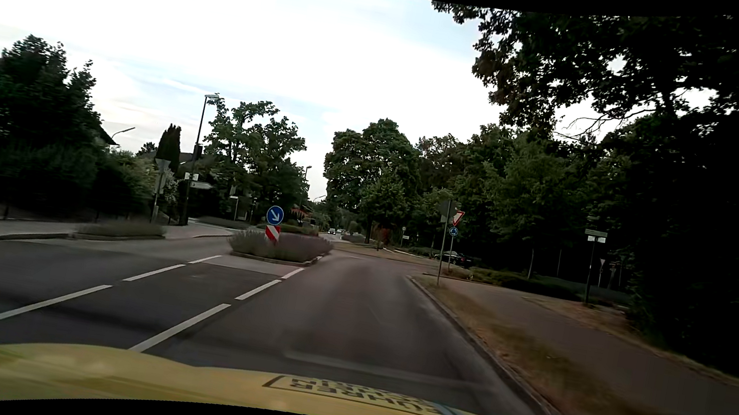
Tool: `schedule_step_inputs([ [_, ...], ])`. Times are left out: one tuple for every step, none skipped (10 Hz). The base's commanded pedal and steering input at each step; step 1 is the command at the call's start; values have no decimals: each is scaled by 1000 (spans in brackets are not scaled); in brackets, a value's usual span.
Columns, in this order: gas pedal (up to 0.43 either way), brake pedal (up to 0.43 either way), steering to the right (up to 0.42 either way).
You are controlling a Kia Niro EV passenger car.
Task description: Follow the waypoints while adhering to traffic rules and regulations
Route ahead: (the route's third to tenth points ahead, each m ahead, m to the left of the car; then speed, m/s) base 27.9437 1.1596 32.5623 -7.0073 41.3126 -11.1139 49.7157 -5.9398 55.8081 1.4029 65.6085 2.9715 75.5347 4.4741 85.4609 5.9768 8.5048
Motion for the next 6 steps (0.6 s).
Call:
schedule_step_inputs([
  [0,0,-5],
  [0,0,-6],
  [0,0,-6],
  [0,0,-7],
  [0,0,-8],
  [0,0,-8],
])
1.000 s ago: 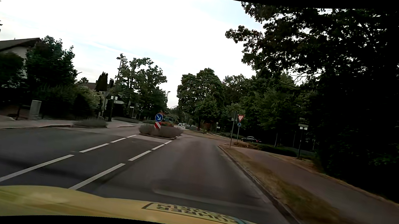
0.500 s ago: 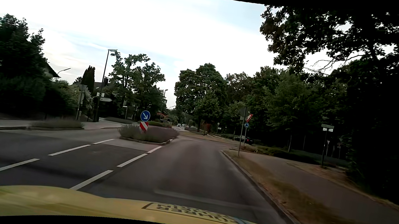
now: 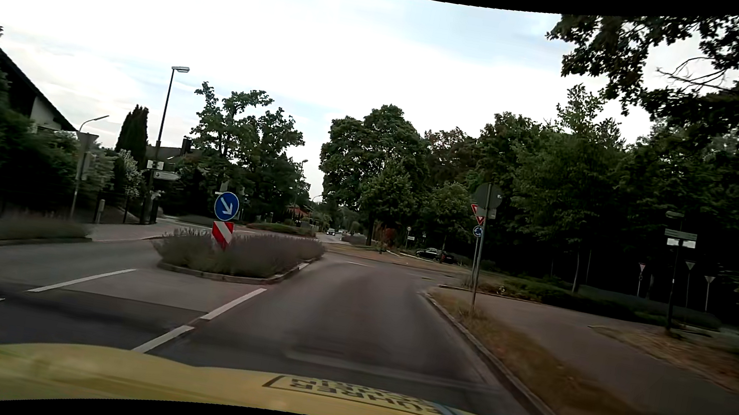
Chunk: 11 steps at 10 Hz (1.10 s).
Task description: Follow the waypoints while adhering to traffic rules and regulations
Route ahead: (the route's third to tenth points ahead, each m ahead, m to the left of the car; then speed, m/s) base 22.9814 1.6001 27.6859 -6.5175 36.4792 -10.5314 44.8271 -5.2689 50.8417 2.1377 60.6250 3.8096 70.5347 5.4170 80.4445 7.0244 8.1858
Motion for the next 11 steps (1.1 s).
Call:
schedule_step_inputs([
  [0,0,-8],
  [0,0,-8],
  [0,0,-8],
  [0,0,-8],
  [0,6,-8],
  [0,49,-8],
  [0,116,-8],
  [0,134,-8],
  [0,134,-8],
  [0,140,-7],
  [0,152,-6],
])
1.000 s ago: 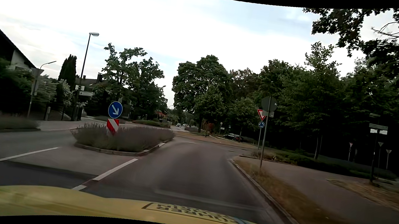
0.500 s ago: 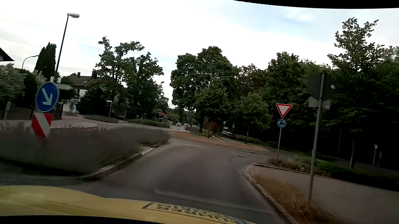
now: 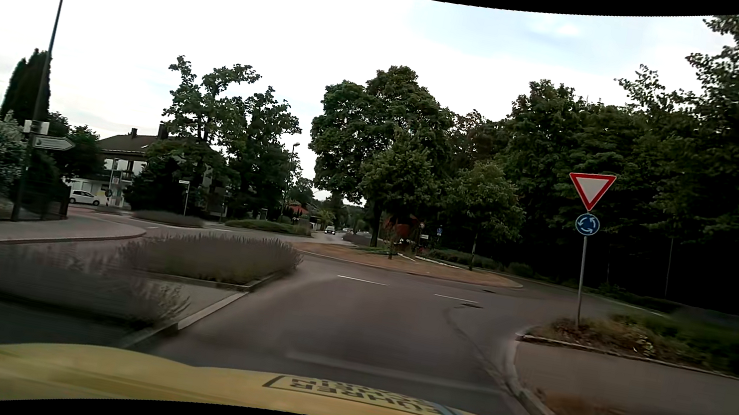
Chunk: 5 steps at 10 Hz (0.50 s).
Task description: Follow the waypoints while adhering to traffic rules and regulations
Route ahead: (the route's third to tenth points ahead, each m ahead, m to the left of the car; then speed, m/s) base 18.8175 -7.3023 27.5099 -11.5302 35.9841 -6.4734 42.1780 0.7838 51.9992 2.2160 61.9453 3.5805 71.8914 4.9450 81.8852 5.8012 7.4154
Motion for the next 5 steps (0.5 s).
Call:
schedule_step_inputs([
  [0,152,-3],
  [0,159,5],
  [0,159,16],
  [0,159,28],
  [0,159,42],
])
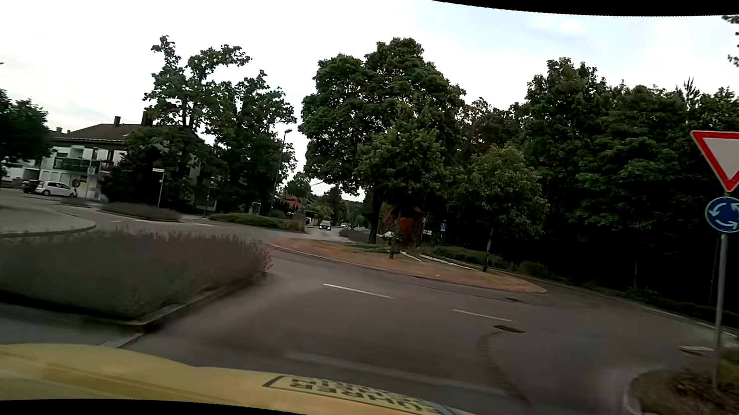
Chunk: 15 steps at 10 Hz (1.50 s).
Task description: Follow the waypoints while adhering to traffic rules and regulations
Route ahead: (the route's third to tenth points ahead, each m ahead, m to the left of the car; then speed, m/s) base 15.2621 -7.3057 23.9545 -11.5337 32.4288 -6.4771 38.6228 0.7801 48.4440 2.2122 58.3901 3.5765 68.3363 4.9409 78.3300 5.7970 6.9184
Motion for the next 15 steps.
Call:
schedule_step_inputs([
  [0,165,56],
  [0,171,69],
  [0,165,91],
  [0,165,117],
  [0,159,137],
  [0,152,156],
  [0,134,179],
  [0,104,205],
  [0,49,225],
  [0,0,253],
  [0,0,277],
  [0,0,293],
  [0,0,308],
  [0,0,318],
  [0,0,321],
])
